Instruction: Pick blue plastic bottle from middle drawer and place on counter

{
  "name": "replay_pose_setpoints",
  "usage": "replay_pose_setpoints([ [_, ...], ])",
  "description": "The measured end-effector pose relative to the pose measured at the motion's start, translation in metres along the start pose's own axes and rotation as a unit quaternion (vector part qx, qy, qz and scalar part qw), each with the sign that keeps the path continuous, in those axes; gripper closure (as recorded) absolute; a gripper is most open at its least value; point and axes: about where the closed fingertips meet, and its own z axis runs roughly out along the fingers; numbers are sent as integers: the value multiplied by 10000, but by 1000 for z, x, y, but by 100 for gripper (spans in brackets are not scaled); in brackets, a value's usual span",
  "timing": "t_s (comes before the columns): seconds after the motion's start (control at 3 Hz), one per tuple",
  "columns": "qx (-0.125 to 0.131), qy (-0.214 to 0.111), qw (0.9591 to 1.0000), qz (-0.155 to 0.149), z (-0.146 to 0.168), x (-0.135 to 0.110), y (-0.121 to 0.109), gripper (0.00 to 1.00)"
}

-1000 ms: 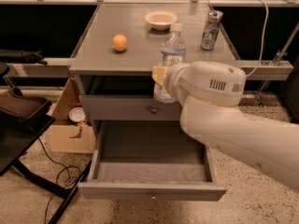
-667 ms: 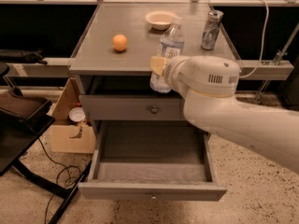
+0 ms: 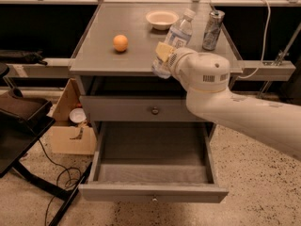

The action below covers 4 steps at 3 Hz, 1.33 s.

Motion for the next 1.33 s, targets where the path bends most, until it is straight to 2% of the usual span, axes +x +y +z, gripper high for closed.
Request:
replay_pose_setpoints([
  [0.33, 75, 323, 9993, -166, 17, 4, 0, 100],
  [0.67, 217, 706, 9931, -911, 27, 14, -11, 100],
  [1.0, 394, 1138, 9740, -1919, 31, 33, -28, 100],
  [1.33, 484, 1372, 9494, -2782, 38, 36, -41, 100],
])
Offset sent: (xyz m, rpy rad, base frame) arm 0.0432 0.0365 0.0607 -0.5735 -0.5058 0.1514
